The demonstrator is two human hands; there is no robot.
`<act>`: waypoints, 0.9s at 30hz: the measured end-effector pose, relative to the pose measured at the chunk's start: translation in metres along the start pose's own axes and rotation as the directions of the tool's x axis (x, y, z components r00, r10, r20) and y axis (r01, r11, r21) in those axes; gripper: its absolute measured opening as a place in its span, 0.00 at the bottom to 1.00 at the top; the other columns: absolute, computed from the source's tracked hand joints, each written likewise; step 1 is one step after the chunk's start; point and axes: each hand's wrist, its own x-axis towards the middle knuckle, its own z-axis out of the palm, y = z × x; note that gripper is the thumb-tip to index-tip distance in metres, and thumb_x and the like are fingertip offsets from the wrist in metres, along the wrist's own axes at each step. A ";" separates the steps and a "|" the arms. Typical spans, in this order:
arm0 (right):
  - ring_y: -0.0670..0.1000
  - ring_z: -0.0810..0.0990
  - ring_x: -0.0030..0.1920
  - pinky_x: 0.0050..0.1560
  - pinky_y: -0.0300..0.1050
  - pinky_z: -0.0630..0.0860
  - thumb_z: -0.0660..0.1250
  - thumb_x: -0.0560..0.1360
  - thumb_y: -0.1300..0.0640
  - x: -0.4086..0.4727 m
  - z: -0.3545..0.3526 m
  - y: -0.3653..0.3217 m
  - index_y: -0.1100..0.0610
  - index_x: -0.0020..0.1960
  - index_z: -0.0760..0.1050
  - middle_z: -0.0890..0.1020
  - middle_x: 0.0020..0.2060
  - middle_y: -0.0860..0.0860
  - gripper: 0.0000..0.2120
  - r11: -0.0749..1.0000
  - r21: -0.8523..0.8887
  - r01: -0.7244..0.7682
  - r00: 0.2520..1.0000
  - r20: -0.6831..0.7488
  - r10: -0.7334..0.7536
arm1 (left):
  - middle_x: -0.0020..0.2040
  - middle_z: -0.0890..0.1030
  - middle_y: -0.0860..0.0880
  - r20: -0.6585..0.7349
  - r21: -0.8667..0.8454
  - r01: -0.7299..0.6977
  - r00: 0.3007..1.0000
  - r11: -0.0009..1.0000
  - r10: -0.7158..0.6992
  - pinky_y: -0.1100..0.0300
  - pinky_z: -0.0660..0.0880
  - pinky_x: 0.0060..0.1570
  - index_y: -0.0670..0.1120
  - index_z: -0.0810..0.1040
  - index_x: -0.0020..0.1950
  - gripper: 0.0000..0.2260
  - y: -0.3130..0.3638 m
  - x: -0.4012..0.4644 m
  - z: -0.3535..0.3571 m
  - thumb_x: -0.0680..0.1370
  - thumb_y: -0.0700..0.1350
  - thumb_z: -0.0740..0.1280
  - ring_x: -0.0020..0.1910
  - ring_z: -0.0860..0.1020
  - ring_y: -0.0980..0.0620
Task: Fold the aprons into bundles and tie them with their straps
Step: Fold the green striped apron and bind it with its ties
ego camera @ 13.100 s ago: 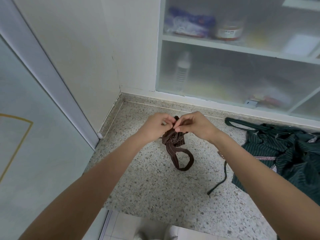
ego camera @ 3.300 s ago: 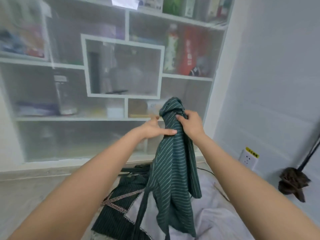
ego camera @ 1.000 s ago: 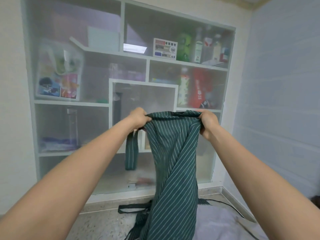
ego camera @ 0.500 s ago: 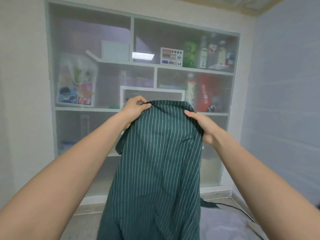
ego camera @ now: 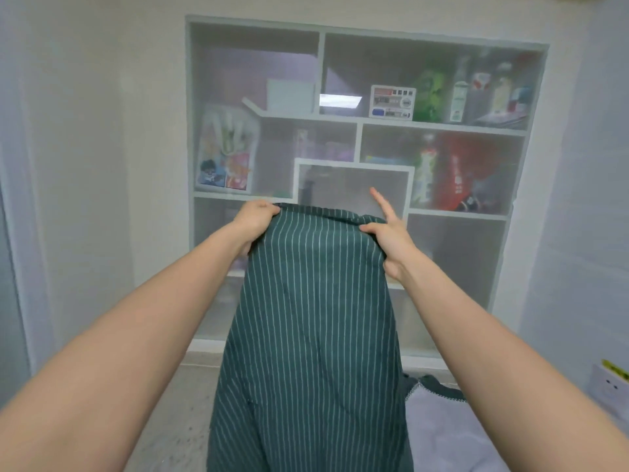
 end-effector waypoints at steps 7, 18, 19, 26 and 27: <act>0.48 0.79 0.46 0.48 0.39 0.79 0.58 0.76 0.73 -0.007 0.030 0.015 0.52 0.72 0.66 0.69 0.65 0.46 0.28 0.999 -0.032 0.012 0.982 0.189 -0.005 | 0.47 0.80 0.50 -0.170 0.616 -0.039 0.969 0.787 0.181 0.57 0.72 0.50 0.53 0.77 0.45 0.05 -0.006 -0.005 -0.050 0.77 0.53 0.65 0.50 0.78 0.46; 0.52 0.62 0.71 0.60 0.38 0.65 0.65 0.72 0.73 0.024 0.119 0.084 0.50 0.77 0.49 0.48 0.77 0.48 0.42 0.787 -0.610 0.091 0.914 0.365 0.178 | 0.45 0.81 0.46 0.050 0.862 -0.031 0.998 0.506 -0.023 0.57 0.71 0.43 0.47 0.78 0.43 0.09 -0.096 0.031 -0.123 0.78 0.50 0.65 0.47 0.77 0.45; 0.53 0.57 0.74 0.63 0.38 0.63 0.66 0.72 0.74 0.028 0.130 0.094 0.51 0.78 0.47 0.45 0.77 0.48 0.44 0.766 -0.636 0.091 0.901 0.380 0.209 | 0.48 0.81 0.45 0.064 0.863 -0.027 0.996 0.505 -0.055 0.55 0.72 0.47 0.46 0.79 0.46 0.07 -0.109 0.040 -0.128 0.79 0.47 0.64 0.50 0.77 0.44; 0.56 0.56 0.75 0.69 0.49 0.65 0.67 0.70 0.74 0.061 0.191 0.169 0.51 0.78 0.47 0.45 0.77 0.51 0.45 0.675 -0.737 0.026 0.903 0.308 0.301 | 0.53 0.78 0.42 0.055 0.876 -0.009 0.995 0.482 -0.082 0.53 0.71 0.47 0.42 0.77 0.48 0.05 -0.202 0.101 -0.143 0.78 0.43 0.65 0.51 0.76 0.43; 0.56 0.59 0.74 0.67 0.50 0.66 0.67 0.71 0.73 0.064 0.199 0.179 0.50 0.77 0.47 0.46 0.77 0.52 0.46 0.663 -0.749 0.022 0.903 0.300 0.308 | 0.54 0.77 0.42 0.022 0.887 0.019 0.996 0.462 -0.084 0.52 0.70 0.49 0.42 0.77 0.50 0.05 -0.215 0.107 -0.144 0.78 0.43 0.65 0.53 0.75 0.43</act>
